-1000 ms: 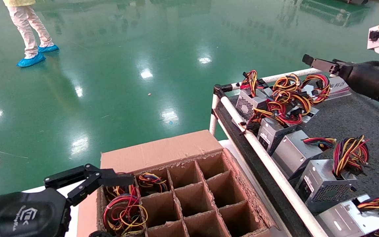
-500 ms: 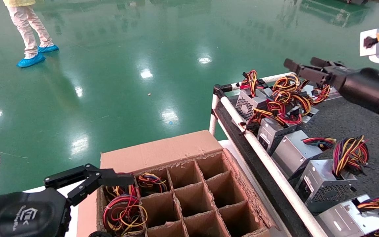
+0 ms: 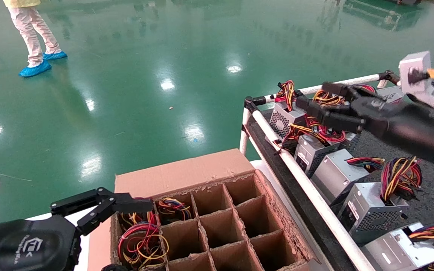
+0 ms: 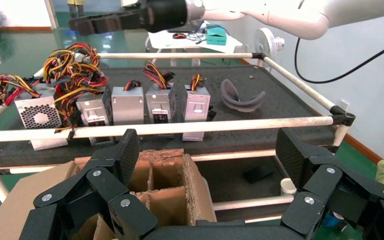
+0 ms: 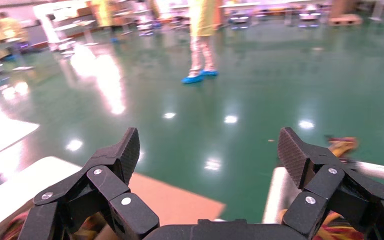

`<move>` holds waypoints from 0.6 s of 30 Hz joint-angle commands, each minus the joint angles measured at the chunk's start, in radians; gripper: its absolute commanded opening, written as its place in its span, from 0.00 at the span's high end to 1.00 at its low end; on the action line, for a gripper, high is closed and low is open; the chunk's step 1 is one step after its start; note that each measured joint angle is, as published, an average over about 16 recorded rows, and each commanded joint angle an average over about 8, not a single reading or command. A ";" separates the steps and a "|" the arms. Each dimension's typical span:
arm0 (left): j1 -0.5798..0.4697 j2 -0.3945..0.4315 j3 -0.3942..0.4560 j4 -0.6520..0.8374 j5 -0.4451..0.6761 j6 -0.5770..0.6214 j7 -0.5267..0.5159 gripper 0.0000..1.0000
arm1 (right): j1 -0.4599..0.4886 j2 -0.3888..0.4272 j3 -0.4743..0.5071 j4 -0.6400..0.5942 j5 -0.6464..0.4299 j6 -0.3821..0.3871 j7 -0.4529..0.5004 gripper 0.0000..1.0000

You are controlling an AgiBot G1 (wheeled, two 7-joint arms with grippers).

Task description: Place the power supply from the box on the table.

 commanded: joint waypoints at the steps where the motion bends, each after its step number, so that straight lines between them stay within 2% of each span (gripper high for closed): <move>1: 0.000 0.000 0.000 0.000 0.000 0.000 0.000 0.00 | -0.027 0.014 0.002 0.044 0.020 -0.028 -0.001 0.00; 18: 0.000 0.000 0.000 0.000 0.000 0.000 0.000 0.00 | -0.259 0.127 0.016 0.411 0.187 -0.263 -0.008 0.00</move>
